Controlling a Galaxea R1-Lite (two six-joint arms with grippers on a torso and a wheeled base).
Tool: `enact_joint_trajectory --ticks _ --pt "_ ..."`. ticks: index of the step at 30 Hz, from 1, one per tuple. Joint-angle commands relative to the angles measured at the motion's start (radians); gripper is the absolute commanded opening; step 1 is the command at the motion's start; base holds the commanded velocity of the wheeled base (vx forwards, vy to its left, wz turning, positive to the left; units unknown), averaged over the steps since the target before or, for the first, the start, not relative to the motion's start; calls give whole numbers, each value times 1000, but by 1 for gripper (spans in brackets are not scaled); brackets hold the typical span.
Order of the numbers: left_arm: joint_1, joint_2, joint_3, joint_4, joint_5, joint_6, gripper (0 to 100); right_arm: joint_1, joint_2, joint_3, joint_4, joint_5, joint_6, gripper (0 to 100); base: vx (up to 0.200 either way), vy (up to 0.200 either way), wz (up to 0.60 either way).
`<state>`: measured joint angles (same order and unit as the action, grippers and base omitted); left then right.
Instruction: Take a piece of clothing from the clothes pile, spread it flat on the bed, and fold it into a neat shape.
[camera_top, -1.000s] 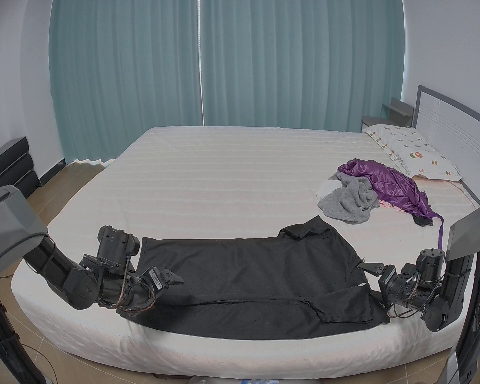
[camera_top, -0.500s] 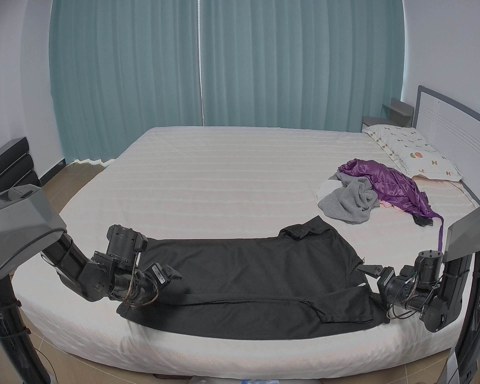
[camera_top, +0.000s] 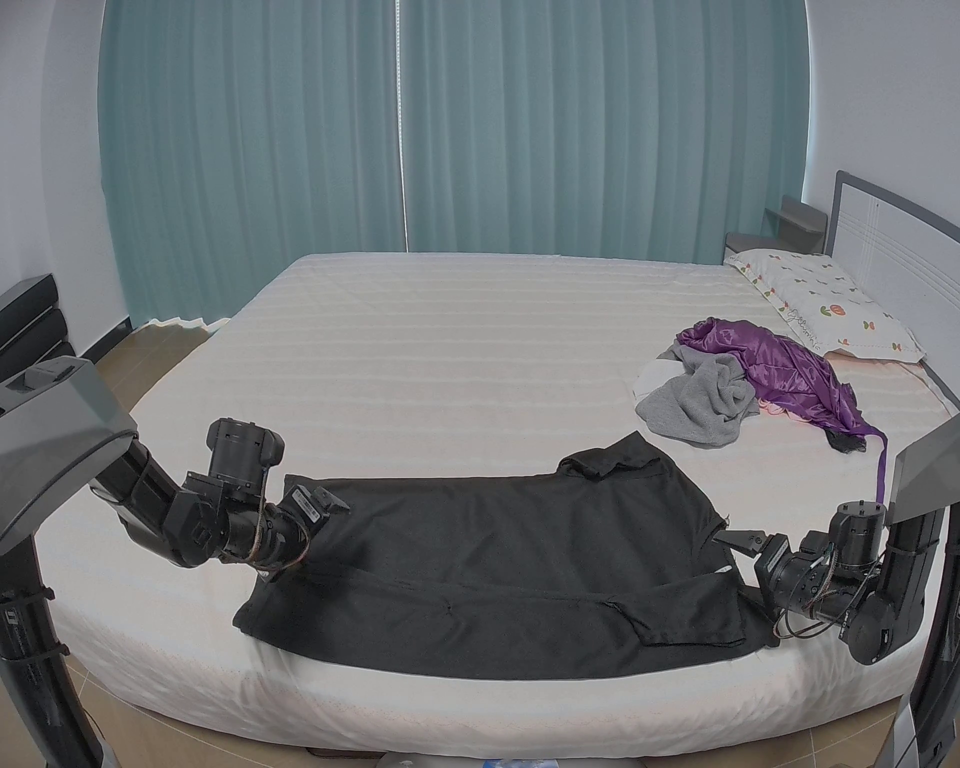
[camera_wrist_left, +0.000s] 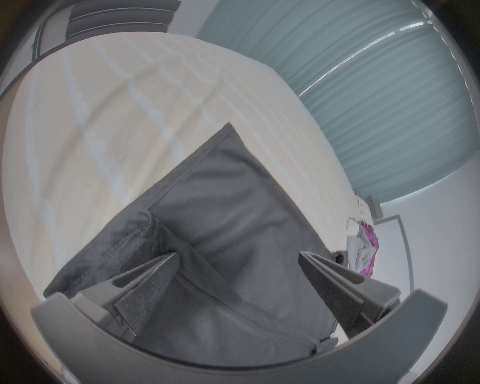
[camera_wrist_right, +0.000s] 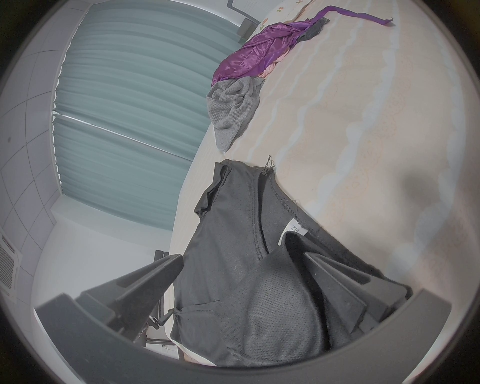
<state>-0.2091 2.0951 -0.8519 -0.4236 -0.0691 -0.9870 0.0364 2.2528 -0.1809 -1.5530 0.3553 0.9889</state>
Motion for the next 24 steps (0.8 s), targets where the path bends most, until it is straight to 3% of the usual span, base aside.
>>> enact_joint_trajectory --ticks 1,12,15,18,24 --pt "28 6 -47 -1 -1 -16 100 0 1 0 -13 -1 -1 100 0 0 0" --pt "66 -7 -41 -3 0 -13 100 0 14 1 -15 -4 -4 100 0 0 0" --pt "63 -15 1 -1 -1 33 100 0 16 1 -15 -4 -4 100 0 0 0" --pt "65 -17 34 -1 26 143 100 0 21 -2 -15 -4 -6 100 0 0 0" --pt "47 -6 36 -3 94 160 100 0 28 0 -15 -7 -7 100 0 0 0"
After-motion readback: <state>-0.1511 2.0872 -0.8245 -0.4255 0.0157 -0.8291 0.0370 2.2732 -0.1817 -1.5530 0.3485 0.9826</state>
